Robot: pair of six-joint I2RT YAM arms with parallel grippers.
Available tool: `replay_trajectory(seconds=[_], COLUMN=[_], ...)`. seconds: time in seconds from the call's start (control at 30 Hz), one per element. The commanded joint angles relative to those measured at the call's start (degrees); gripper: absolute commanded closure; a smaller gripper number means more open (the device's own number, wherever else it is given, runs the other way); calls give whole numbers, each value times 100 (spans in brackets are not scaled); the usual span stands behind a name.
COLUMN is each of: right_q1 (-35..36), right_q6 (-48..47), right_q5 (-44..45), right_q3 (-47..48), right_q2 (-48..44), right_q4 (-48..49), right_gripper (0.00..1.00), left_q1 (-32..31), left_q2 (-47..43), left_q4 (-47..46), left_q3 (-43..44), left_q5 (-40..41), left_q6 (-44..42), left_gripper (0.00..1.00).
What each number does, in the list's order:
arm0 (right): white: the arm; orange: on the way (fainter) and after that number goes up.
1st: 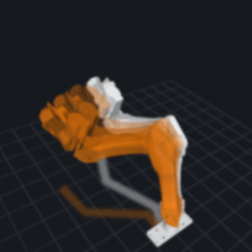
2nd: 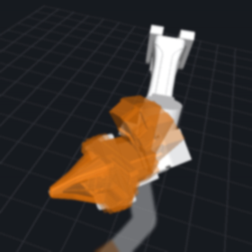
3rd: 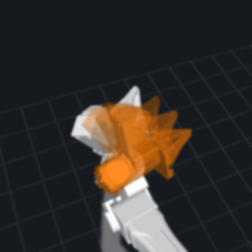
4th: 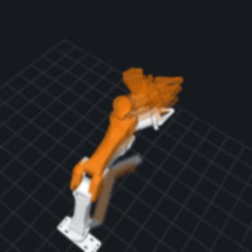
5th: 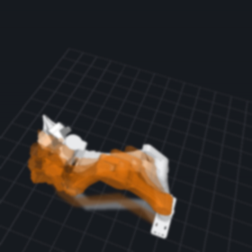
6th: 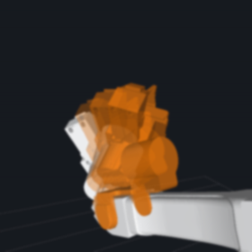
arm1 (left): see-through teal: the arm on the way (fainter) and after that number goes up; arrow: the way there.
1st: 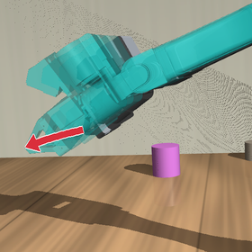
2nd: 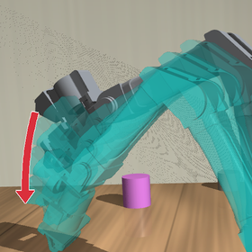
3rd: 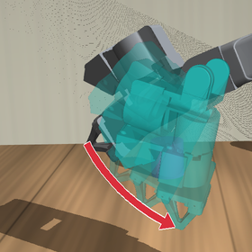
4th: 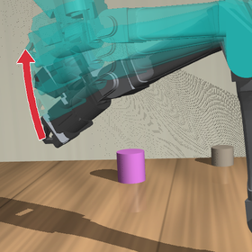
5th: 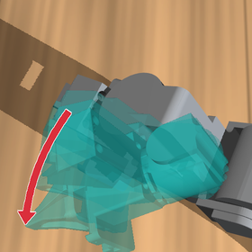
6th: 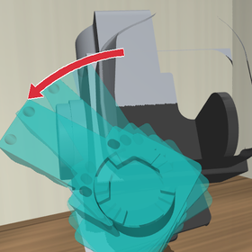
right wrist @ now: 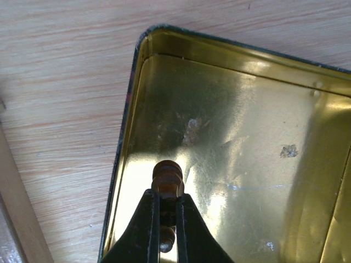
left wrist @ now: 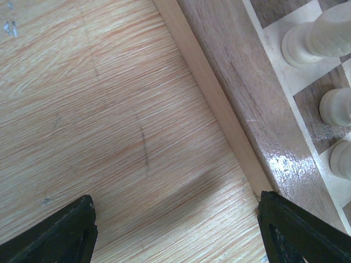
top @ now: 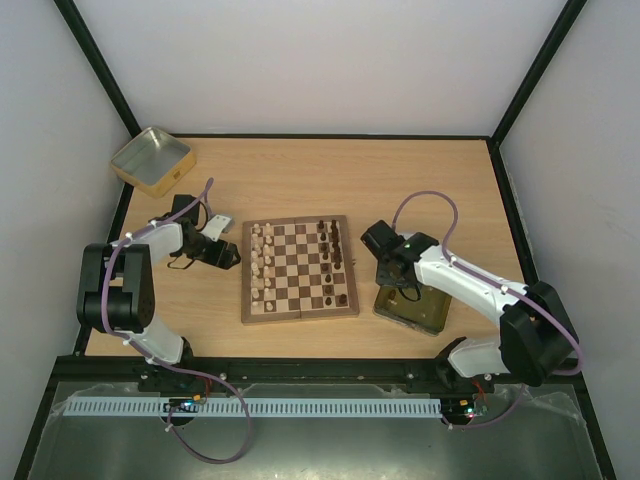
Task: Set up the chess pieces on the board
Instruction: Pick up the chess piece from the storage box, then place the chess piece on the chessboard.
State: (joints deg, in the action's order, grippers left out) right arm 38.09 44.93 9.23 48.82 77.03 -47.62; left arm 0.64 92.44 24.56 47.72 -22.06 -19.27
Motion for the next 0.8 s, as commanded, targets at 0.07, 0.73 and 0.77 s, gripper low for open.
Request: replay_trajectory(seconds=[0.07,0.73,0.77], right_q1=[-29,923,948], right_q6=[-70,-57,-48], right_q5=[139,-1098,-1133], right_q3=[445,1447,1444], right_q2=[-6,726,752], right_q4=[-325,-126,-107], right_gripper=[98,98,98], left_q1=[-21,-24,-29], left_q2=[122,142,142], left_q4=[102,111,111], left_q3=[9,9,9], left_q5=[17,5,1], left_q6=[-8,-16,-20], left_gripper=[19,19,19])
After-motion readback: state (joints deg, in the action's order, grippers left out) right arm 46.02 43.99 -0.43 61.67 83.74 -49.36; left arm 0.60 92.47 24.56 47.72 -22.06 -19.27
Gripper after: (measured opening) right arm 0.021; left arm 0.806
